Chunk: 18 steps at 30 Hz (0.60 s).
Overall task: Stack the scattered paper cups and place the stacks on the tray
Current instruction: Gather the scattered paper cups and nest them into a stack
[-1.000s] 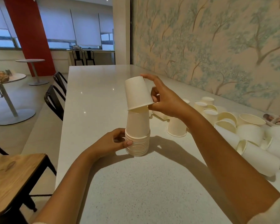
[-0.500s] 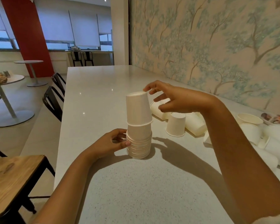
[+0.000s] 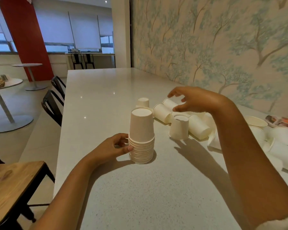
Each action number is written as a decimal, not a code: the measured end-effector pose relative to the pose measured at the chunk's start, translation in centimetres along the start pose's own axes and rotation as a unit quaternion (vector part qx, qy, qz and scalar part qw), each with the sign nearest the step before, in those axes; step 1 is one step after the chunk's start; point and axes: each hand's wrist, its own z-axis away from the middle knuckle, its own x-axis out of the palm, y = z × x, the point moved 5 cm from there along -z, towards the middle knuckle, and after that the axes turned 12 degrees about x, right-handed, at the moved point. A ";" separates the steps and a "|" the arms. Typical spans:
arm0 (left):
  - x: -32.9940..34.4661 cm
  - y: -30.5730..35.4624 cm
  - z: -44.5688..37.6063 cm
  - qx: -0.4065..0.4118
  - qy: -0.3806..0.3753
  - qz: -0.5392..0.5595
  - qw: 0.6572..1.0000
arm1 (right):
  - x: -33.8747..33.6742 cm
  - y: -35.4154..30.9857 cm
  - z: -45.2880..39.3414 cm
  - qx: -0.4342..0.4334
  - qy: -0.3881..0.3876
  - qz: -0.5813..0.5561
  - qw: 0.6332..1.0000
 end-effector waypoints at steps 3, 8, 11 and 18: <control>0.1 0.1 0.0 0.003 -0.001 0.001 1.000 | 2.4 1.6 -1.5 0.060 -0.051 0.081 0.994; -0.1 0.3 0.1 0.004 0.004 -0.009 1.000 | 6.1 1.7 -2.9 0.082 -0.115 0.127 0.982; 0.3 1.6 -0.1 0.039 0.053 -0.010 0.998 | 6.6 1.3 -3.7 0.074 -0.088 0.112 0.987; 2.3 3.4 -0.4 0.081 0.117 0.089 0.986 | 6.1 1.6 -4.8 0.088 0.050 0.049 0.994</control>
